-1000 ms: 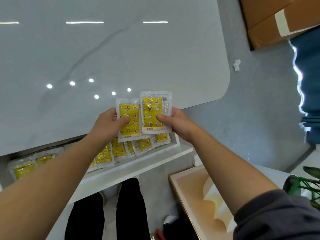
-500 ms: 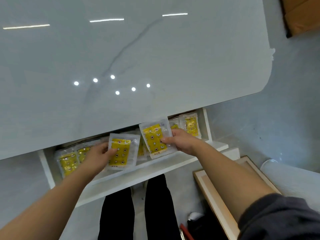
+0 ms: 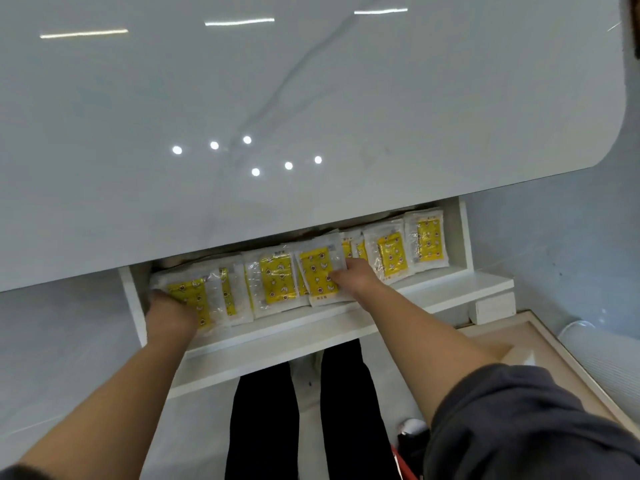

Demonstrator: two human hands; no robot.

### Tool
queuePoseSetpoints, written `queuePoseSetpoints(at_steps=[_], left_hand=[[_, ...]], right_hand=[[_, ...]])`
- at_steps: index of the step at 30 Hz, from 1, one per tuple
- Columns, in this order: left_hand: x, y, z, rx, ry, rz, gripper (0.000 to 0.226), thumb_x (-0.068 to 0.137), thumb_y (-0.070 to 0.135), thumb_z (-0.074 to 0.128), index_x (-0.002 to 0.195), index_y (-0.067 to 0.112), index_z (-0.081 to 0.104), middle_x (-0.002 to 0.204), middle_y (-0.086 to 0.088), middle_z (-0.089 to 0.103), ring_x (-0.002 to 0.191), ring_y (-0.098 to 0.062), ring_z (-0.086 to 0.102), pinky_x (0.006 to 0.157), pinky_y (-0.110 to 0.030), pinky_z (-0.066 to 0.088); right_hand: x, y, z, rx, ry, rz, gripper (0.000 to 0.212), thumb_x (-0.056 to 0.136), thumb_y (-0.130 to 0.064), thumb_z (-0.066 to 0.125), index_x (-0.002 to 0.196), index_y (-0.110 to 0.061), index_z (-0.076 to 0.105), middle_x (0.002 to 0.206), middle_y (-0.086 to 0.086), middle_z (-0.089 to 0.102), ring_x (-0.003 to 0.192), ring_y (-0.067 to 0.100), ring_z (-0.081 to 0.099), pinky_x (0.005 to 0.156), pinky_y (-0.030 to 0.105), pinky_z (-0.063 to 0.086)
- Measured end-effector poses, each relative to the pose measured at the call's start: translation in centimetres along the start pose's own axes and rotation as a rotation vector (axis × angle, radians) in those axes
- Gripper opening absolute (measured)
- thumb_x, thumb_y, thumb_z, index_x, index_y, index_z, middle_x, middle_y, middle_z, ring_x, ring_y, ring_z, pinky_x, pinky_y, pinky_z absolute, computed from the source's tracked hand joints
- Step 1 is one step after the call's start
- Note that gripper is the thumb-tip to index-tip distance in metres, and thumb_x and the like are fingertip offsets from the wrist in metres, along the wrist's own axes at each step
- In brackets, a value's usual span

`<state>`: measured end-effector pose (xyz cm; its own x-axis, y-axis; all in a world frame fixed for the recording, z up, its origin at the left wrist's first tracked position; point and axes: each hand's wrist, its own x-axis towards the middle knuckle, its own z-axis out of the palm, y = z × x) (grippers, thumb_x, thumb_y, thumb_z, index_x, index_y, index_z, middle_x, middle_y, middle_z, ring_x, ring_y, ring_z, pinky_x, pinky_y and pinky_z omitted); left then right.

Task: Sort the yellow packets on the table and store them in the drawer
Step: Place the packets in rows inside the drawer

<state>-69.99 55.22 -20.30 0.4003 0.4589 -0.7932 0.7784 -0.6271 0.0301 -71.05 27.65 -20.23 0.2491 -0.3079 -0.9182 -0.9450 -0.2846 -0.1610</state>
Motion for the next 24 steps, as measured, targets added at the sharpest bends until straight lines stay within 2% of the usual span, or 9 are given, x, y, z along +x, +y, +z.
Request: queuePoseSetpoints(at_steps=[4, 6, 9, 11, 13, 15, 17, 19, 24], left_hand=[[-0.8, -0.4, 0.2, 0.119, 0.029, 0.001, 0.049, 0.093, 0.002, 0.045, 0.136, -0.011, 0.026, 0.131, -0.035, 0.046, 0.118, -0.049, 0.048, 0.094, -0.049, 0.040], [-1.5, -0.6, 0.2, 0.301, -0.024, 0.038, 0.050, 0.093, 0.007, 0.047, 0.137, -0.010, 0.029, 0.127, -0.031, 0.050, 0.113, -0.044, 0.053, 0.089, -0.045, 0.042], [-1.6, 0.2, -0.5, 0.532, -0.061, -0.067, 0.051, 0.093, 0.010, 0.045, 0.138, -0.003, 0.025, 0.135, -0.021, 0.046, 0.126, -0.035, 0.047, 0.101, -0.043, 0.036], [-0.9, 1.0, -1.0, 0.567, 0.030, 0.029, 0.051, 0.092, 0.014, 0.044, 0.138, 0.003, 0.026, 0.135, -0.018, 0.048, 0.125, -0.034, 0.048, 0.101, -0.041, 0.035], [0.2, 1.4, -1.0, 0.676, 0.135, 0.319, 0.053, 0.093, 0.024, 0.042, 0.141, 0.007, 0.026, 0.137, -0.018, 0.043, 0.126, -0.035, 0.044, 0.099, -0.041, 0.036], [1.1, 1.6, -0.8, 0.721, 0.135, 0.543, 0.062, 0.092, 0.040, 0.048, 0.143, 0.013, 0.026, 0.144, -0.014, 0.035, 0.130, -0.033, 0.036, 0.100, -0.042, 0.034], [2.0, 1.4, -0.5, 0.750, 0.056, 0.572, 0.076, 0.087, 0.053, 0.054, 0.146, 0.019, 0.021, 0.150, -0.009, 0.025, 0.136, -0.031, 0.028, 0.103, -0.043, 0.033], [2.8, 0.6, -0.1, 0.822, 0.015, 0.592, 0.078, 0.086, 0.052, 0.056, 0.147, 0.020, 0.019, 0.151, -0.008, 0.020, 0.137, -0.030, 0.026, 0.105, -0.042, 0.032], [3.1, -1.3, -0.5, 0.897, 0.058, 0.733, 0.072, 0.087, 0.053, 0.051, 0.145, 0.019, 0.023, 0.147, -0.008, 0.030, 0.132, -0.029, 0.034, 0.108, -0.042, 0.031]], right_hand=[[-0.5, -0.3, 0.3, -0.427, 0.193, -0.044, 0.023, 0.088, -0.027, 0.064, 0.105, -0.012, 0.060, 0.109, 0.010, 0.065, 0.095, 0.026, 0.063, 0.069, 0.029, 0.046], [-1.5, -0.8, 0.3, -0.702, 0.343, -0.098, 0.038, 0.089, -0.024, 0.062, 0.123, -0.011, 0.049, 0.118, 0.011, 0.058, 0.105, 0.028, 0.059, 0.073, 0.032, 0.046], [-2.5, -1.8, 1.4, -1.051, 0.491, -0.343, 0.059, 0.087, -0.021, 0.059, 0.139, -0.009, 0.033, 0.134, 0.015, 0.046, 0.122, 0.031, 0.047, 0.092, 0.040, 0.043], [-2.8, -2.8, 3.0, -1.128, 0.416, -0.543, 0.060, 0.084, -0.018, 0.058, 0.139, -0.011, 0.034, 0.137, 0.015, 0.043, 0.127, 0.031, 0.041, 0.100, 0.045, 0.037], [-2.7, -3.7, 5.0, -1.103, 0.261, -0.676, 0.065, 0.081, -0.016, 0.058, 0.141, -0.014, 0.034, 0.141, 0.013, 0.041, 0.132, 0.031, 0.036, 0.107, 0.048, 0.031], [-2.2, -4.6, 7.0, -1.092, 0.114, -0.694, 0.072, 0.082, -0.017, 0.060, 0.147, -0.015, 0.028, 0.148, 0.012, 0.034, 0.139, 0.030, 0.028, 0.115, 0.049, 0.021], [-1.4, -5.4, 8.5, -1.117, 0.069, -0.677, 0.075, 0.085, -0.021, 0.060, 0.149, -0.017, 0.022, 0.152, 0.010, 0.029, 0.142, 0.029, 0.023, 0.117, 0.049, 0.015], [-0.6, -5.9, 9.4, -1.155, 0.077, -0.660, 0.074, 0.086, -0.022, 0.057, 0.150, -0.019, 0.020, 0.153, 0.008, 0.027, 0.142, 0.028, 0.022, 0.118, 0.050, 0.013], [-0.6, -5.5, 9.9, -1.214, 0.100, -0.693, 0.066, 0.084, -0.019, 0.057, 0.145, -0.020, 0.030, 0.147, 0.008, 0.034, 0.137, 0.030, 0.028, 0.117, 0.051, 0.014]])
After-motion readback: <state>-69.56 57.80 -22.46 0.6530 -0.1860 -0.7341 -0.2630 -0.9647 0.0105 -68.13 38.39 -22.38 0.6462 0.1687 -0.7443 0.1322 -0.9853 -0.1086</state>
